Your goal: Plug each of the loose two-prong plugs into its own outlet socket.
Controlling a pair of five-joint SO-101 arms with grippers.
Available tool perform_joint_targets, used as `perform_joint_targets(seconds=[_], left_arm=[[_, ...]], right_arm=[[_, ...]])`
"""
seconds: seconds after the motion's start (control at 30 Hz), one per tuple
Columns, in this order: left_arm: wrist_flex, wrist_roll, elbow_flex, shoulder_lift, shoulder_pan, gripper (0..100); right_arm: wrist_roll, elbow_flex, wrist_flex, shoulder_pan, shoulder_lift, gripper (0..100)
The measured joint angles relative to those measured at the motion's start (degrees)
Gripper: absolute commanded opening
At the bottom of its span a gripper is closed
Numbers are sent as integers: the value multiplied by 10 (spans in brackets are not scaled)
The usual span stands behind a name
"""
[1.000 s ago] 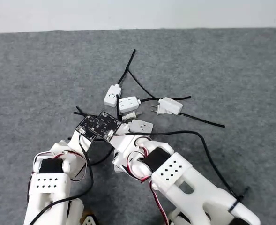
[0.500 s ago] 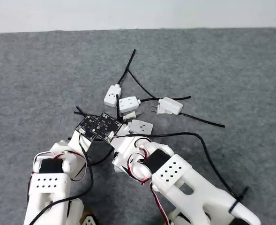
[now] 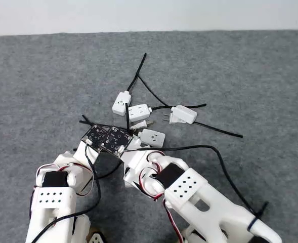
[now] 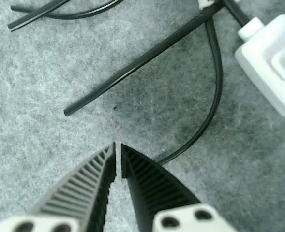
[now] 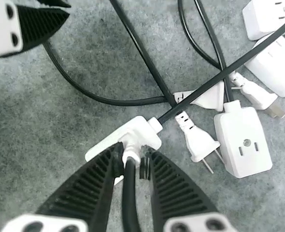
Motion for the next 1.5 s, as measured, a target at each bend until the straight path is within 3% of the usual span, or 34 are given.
perform_joint_targets(seconds=[0.7, 0.97, 1.2, 1.5], left_arm=[[0, 0, 0, 0, 0, 16], [0, 0, 0, 0, -1, 16], [-53, 74, 0, 0, -73, 16], [-113, 173, -23, 0, -151, 66]], right_arm=[[-1, -20, -48, 2, 103, 25], [-167, -2, -4, -37, 20, 310], [-277, -2, 5, -80, -24, 320], [-303, -2, -69, -91, 103, 318]])
